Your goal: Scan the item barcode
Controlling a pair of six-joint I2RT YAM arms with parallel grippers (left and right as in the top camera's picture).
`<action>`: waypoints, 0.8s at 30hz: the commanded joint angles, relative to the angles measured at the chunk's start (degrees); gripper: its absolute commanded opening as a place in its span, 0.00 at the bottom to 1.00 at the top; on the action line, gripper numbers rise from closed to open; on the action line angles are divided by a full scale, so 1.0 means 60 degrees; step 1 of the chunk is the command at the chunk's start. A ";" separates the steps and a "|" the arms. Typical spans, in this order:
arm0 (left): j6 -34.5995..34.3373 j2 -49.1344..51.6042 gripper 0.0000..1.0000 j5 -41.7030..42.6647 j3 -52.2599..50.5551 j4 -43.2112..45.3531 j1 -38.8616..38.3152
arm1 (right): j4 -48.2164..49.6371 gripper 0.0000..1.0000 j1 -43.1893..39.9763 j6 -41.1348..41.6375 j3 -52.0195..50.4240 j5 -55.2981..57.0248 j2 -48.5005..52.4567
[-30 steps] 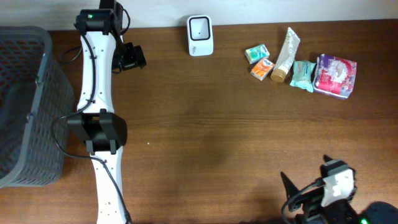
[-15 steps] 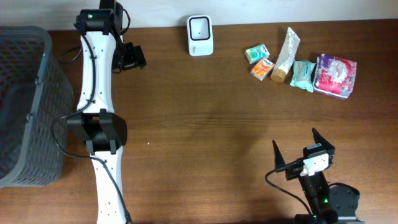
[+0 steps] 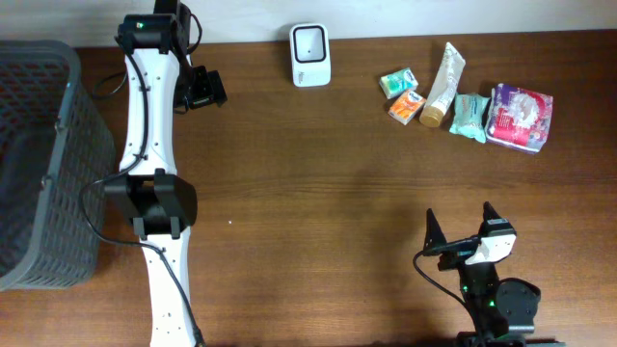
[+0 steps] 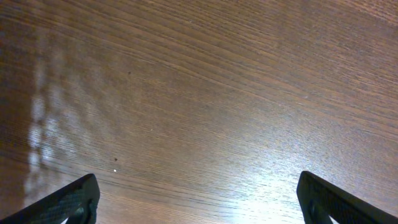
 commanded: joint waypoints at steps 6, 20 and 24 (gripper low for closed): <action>0.0004 -0.0204 0.99 -0.0102 0.0084 -0.0011 0.0044 | -0.0098 0.99 0.0051 -0.0576 -0.0084 0.0521 -0.0102; 0.0004 -0.0204 0.99 -0.0102 0.0084 -0.0011 0.0044 | -0.0084 0.99 0.0051 -0.0798 -0.0084 0.0492 -0.0098; 0.0004 -0.0204 0.99 -0.0102 0.0084 -0.0011 0.0044 | -0.0084 0.99 0.0051 -0.0798 -0.0084 0.0492 -0.0098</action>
